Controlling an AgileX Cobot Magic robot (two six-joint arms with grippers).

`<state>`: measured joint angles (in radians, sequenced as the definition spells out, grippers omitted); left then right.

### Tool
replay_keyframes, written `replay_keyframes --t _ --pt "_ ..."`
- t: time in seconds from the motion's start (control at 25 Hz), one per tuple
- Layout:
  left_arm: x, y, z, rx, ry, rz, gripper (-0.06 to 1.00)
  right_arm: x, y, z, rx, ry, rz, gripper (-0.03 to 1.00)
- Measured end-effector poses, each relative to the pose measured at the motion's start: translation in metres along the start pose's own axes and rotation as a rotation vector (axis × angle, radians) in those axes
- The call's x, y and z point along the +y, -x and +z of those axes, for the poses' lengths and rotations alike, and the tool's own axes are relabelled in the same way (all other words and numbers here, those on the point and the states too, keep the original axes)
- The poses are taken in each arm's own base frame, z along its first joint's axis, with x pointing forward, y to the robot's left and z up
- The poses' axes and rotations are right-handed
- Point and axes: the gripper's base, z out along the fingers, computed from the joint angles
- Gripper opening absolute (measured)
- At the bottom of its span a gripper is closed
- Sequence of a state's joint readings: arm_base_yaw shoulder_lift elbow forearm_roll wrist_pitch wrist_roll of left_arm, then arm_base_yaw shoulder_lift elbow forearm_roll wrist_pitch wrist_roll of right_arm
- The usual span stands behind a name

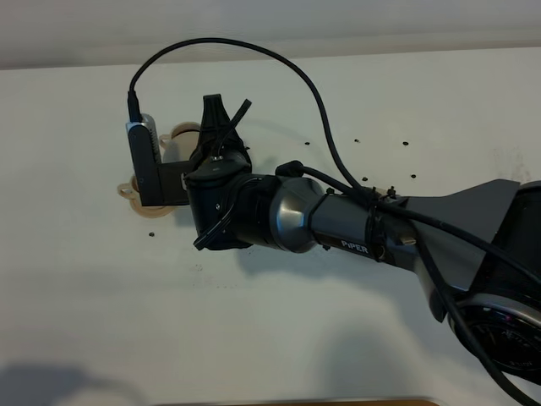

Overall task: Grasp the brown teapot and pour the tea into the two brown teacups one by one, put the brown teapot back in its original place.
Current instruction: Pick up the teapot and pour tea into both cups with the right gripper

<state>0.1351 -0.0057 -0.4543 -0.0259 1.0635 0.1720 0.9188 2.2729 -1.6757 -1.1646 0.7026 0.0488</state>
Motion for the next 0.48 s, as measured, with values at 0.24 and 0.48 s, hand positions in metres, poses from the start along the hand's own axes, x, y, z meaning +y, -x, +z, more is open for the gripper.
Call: replay_keyframes --t 0.24,0.48 --pt "0.0000 0.0000 0.0000 0.000 0.000 0.000 0.53 -0.0026 -0.0007 -0.0001 0.009 -0.027 -0.033 0.08" --pt "0.0000 0.0000 0.0000 0.000 0.000 0.000 0.53 -0.0039 -0.0022 -0.0002 0.034 -0.050 -0.061 0.08"
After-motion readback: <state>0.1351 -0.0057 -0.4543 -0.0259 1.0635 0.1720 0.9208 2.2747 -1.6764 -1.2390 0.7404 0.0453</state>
